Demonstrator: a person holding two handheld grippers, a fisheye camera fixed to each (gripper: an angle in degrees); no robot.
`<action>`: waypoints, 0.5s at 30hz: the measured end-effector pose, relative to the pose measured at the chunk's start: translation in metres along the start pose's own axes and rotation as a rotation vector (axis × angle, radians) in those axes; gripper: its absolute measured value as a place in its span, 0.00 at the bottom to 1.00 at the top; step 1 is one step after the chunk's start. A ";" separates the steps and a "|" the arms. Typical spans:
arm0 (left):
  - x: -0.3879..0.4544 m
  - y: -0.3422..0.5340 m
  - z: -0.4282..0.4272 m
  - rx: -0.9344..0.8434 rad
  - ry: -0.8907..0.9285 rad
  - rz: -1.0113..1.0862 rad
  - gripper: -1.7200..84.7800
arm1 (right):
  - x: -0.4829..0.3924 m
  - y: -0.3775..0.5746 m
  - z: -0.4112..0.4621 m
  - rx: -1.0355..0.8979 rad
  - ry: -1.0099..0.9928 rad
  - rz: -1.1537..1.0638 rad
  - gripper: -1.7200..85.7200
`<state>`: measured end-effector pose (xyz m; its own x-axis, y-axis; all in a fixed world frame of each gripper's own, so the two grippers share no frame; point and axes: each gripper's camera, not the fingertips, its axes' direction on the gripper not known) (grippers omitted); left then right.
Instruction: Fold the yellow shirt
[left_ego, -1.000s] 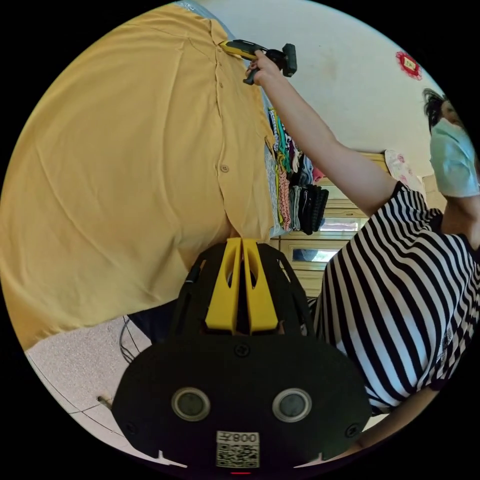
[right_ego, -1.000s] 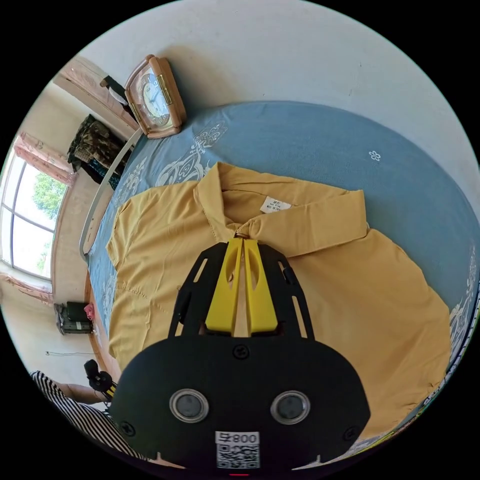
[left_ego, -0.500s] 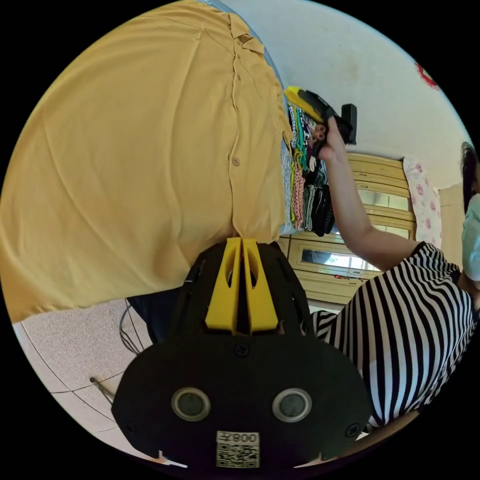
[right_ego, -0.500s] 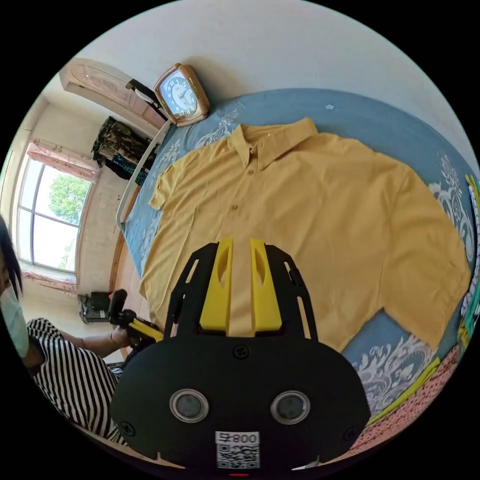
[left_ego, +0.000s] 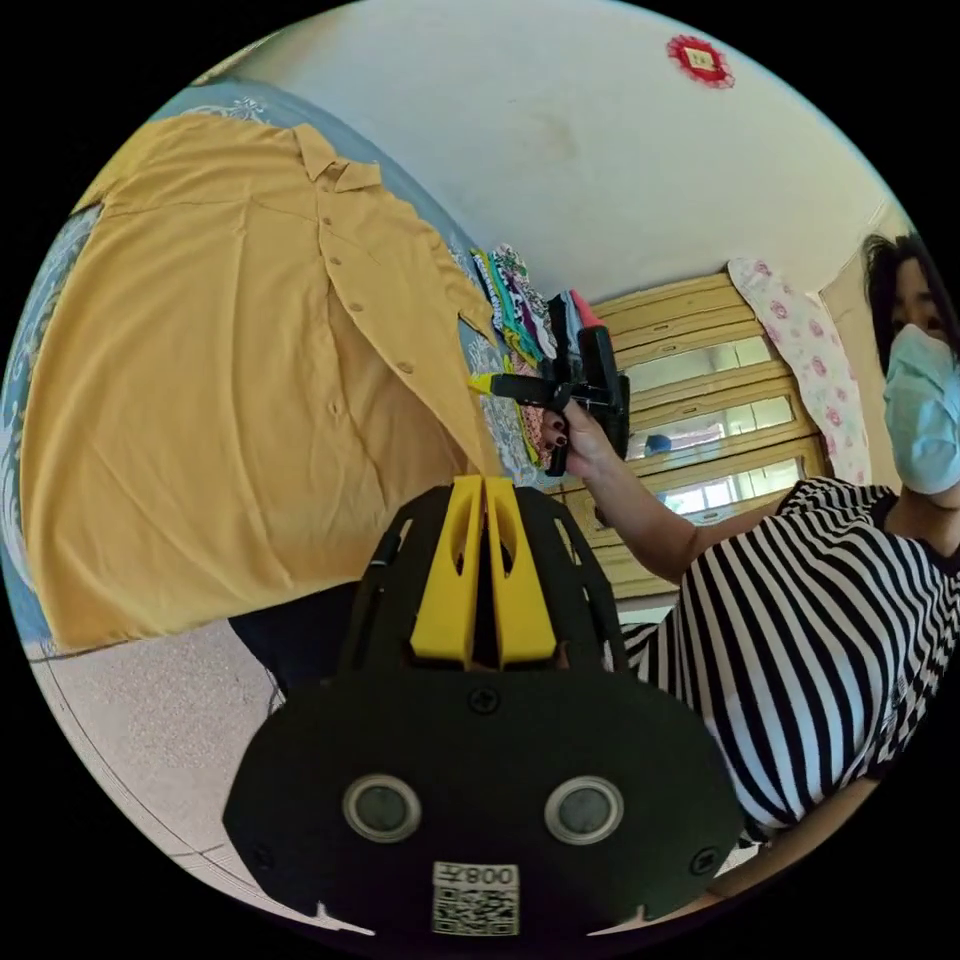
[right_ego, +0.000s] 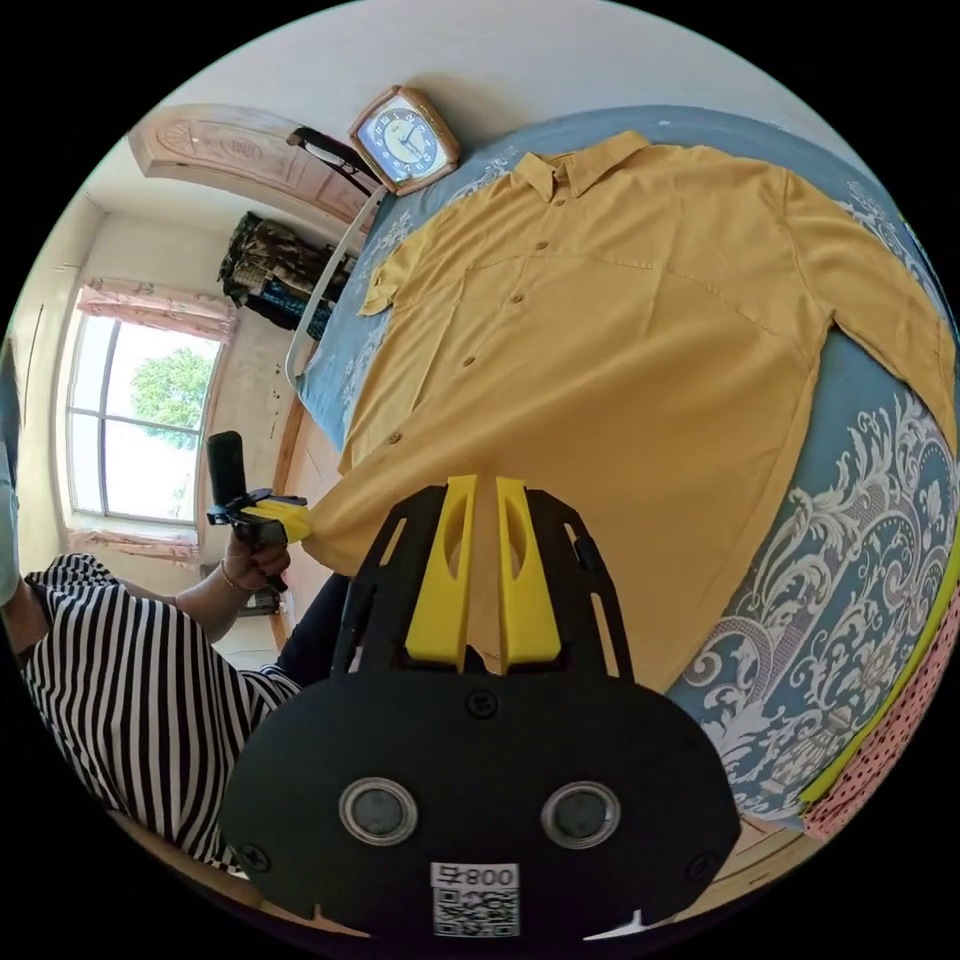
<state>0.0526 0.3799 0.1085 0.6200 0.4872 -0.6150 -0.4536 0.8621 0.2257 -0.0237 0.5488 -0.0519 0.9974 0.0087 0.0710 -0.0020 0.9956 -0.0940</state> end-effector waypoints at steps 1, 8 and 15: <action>-0.005 0.002 0.002 -0.007 -0.020 -0.019 0.02 | -0.002 0.004 0.002 -0.023 0.022 -0.003 0.05; -0.051 0.014 0.024 -0.070 -0.059 -0.252 0.02 | 0.008 0.066 -0.019 -0.059 0.073 0.114 0.06; -0.050 -0.005 0.026 -0.073 -0.090 -0.210 0.02 | 0.018 0.162 -0.079 -0.019 0.304 0.300 0.09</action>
<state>0.0405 0.3546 0.1573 0.7587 0.3117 -0.5720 -0.3521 0.9350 0.0424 0.0000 0.7027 -0.1440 0.9284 0.2670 -0.2583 -0.2971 0.9511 -0.0847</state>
